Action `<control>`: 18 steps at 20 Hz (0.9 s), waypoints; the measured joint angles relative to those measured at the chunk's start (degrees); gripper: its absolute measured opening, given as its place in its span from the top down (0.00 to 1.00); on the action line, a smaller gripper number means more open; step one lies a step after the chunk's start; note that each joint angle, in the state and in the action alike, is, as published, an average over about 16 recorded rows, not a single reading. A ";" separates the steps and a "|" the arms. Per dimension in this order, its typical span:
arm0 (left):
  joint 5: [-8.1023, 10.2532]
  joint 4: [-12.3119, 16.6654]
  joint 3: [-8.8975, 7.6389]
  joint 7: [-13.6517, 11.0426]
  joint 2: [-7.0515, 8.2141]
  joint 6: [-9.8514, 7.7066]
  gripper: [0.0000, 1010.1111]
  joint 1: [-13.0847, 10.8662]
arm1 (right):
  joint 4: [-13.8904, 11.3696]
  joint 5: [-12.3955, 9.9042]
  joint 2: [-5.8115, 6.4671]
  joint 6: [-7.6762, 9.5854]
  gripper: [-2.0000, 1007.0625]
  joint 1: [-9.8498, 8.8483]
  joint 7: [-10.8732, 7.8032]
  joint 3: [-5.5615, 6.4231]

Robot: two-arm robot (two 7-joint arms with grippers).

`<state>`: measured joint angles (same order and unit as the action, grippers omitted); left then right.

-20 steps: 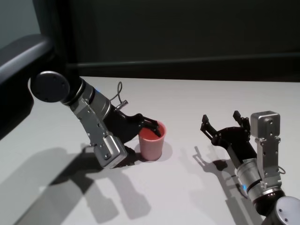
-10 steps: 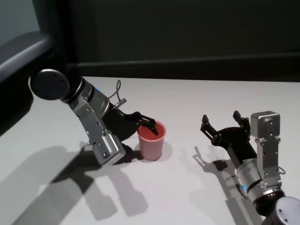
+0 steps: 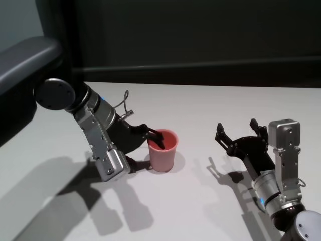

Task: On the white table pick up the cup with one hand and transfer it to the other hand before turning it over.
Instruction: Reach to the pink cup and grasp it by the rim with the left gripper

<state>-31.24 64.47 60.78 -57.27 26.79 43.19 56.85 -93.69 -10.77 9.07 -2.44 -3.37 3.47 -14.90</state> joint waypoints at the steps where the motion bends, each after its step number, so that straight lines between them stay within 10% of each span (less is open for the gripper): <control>1: -0.17 -0.02 0.15 0.08 -0.01 0.03 0.01 0.07 | 0.00 0.00 0.00 0.00 0.01 0.00 0.00 0.00; 18: -0.81 -0.03 0.79 0.40 -0.20 0.07 0.06 0.56 | 0.00 0.00 0.00 0.00 0.01 0.00 0.00 0.00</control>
<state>-32.05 64.44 61.57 -56.87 26.60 43.26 57.41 -93.69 -10.77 9.07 -2.44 -3.37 3.47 -14.90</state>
